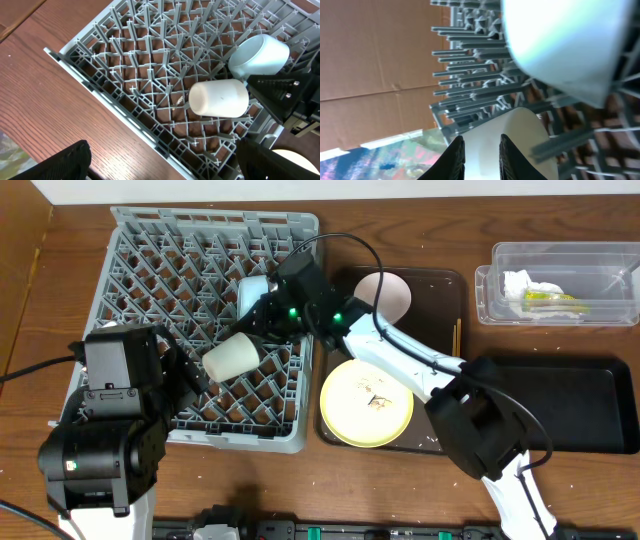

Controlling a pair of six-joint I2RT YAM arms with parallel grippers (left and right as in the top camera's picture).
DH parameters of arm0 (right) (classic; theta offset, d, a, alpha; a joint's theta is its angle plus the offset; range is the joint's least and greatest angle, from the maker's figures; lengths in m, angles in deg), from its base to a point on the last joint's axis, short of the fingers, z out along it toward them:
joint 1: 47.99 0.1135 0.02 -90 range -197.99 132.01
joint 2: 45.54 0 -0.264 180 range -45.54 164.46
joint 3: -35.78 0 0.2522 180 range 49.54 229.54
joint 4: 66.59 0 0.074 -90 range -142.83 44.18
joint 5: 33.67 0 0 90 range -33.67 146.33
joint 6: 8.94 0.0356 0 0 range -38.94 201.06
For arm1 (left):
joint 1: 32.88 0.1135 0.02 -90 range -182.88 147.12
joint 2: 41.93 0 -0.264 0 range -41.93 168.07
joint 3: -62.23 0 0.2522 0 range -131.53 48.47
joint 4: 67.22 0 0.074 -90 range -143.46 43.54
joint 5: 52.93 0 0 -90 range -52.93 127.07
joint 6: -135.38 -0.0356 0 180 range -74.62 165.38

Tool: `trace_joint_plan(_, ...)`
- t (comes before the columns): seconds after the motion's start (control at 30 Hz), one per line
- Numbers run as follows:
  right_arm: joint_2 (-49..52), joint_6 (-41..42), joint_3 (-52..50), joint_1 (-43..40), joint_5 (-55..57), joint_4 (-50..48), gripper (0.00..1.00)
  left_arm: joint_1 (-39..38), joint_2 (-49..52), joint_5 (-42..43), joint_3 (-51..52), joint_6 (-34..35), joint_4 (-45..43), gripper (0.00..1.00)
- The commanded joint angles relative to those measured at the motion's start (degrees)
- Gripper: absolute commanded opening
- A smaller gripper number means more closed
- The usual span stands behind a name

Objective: Sort waste into correct bins and load items into the dishwasher
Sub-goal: 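Carry the white cup left and set it in the dish rack, then move the right gripper back to the tray and grasp the pink bowl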

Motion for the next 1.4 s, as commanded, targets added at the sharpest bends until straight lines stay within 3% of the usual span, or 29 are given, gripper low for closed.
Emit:
trace_joint_plan(0.0,-2.1,-4.9,-0.2,-1.4,0.8,1.9,0.22,0.3,0.0,-0.2,0.0,0.1,0.0,0.94)
trace_joint_plan(0.23,-10.5,-14.4,-0.2,-2.0,9.4,11.9,0.22,0.3,0.0,-0.2,0.0,0.1,0.0,0.94)
trace_joint_plan(0.57,-23.1,-23.6,-0.2,-6.9,36.9,34.3,0.24,0.3,0.0,-0.2,0.0,0.1,0.0,0.94)
trace_joint_plan(0.67,-22.3,-25.0,-0.3,-9.3,42.4,38.4,0.34,0.3,0.0,-0.2,0.0,0.1,0.0,0.94)
trace_joint_plan(0.93,-14.1,-33.1,-0.5,-11.2,44.0,36.6,0.44,0.3,0.0,-0.2,0.0,0.1,0.0,0.94)
trace_joint_plan(1.17,-5.0,-43.0,-0.4,-10.9,44.0,30.5,0.39,0.3,0.0,-0.2,0.0,0.1,0.0,0.94)
trace_joint_plan(1.37,-0.1,-43.2,-0.5,-10.4,45.9,29.9,0.37,0.3,0.0,-0.2,0.0,0.1,0.0,0.94)
